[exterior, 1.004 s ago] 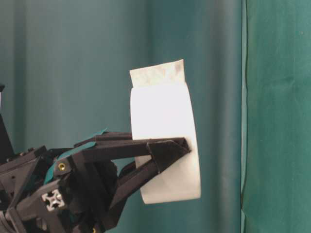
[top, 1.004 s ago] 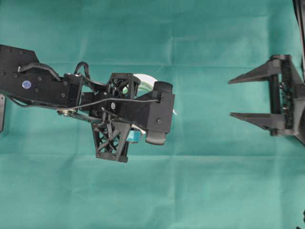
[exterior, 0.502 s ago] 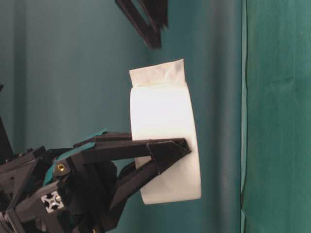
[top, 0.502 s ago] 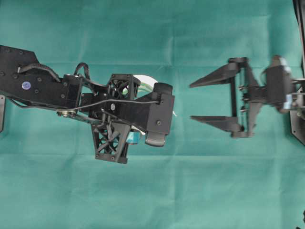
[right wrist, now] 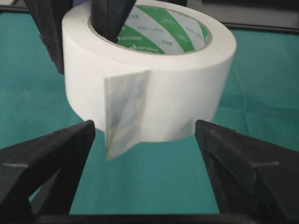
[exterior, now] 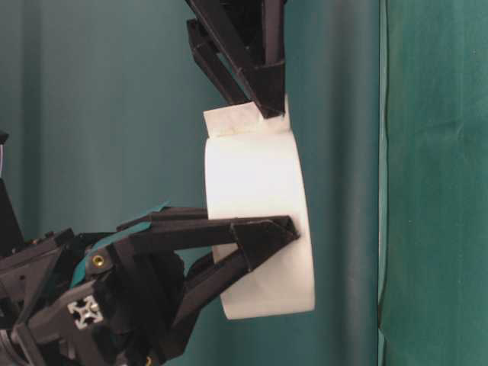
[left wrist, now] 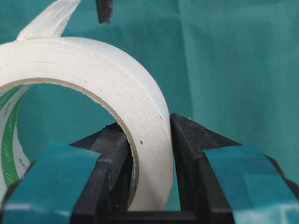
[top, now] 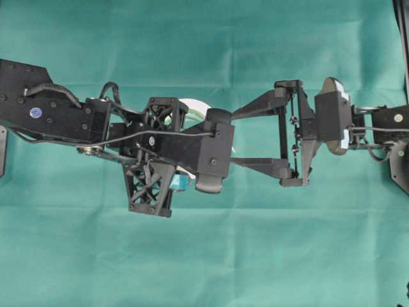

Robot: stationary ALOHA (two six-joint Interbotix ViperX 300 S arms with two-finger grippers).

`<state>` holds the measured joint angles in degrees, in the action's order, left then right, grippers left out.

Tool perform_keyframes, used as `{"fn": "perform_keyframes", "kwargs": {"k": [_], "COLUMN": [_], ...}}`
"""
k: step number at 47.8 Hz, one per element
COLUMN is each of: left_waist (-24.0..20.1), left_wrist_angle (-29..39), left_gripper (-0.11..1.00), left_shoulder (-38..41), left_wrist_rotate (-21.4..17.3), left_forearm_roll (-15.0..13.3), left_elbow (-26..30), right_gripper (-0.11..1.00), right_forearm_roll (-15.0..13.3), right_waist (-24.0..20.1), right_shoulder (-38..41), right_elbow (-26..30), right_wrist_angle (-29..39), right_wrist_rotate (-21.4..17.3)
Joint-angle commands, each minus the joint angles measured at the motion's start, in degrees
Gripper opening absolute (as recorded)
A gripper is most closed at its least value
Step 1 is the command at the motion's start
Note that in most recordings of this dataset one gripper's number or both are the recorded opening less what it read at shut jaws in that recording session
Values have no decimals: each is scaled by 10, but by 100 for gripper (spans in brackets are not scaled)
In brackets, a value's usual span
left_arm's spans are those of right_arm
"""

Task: Peel off the duct tape with your right arm.
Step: 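Reach the right gripper to the tape's free end and pinch it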

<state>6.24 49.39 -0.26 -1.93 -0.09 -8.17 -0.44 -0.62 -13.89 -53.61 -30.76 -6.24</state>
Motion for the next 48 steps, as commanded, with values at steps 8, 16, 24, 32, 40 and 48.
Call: {"fn": "perform_keyframes", "kwargs": {"k": [8,16,24,32,40,48], "left_waist": [-3,-3,-3,-2,-2,-1], "left_wrist_angle": [-3,-3,-2,3,4,5], "left_gripper": [22,22,22,22,22,22], "left_shoulder": [-11,-5,-2,-4,-4,-4], "left_wrist_rotate": [-1,-1,-1,-1,-1,-1], "left_forearm_roll": [2,2,2,2,2,2], "left_elbow": [12,13,15,15,13,14], "right_gripper": [82,53,9,-5,-9,-9], "right_forearm_roll": [-1,-1,-1,-1,-1,-1], "right_waist": [-2,-2,-1,-2,-1,-1], "right_shoulder": [-3,-3,-3,-3,-3,-3], "right_elbow": [14,11,7,4,4,4], "right_wrist_angle": [-8,-16,-16,-16,-16,-16], "right_wrist_rotate": [-1,-1,0,-1,-1,-1]}}
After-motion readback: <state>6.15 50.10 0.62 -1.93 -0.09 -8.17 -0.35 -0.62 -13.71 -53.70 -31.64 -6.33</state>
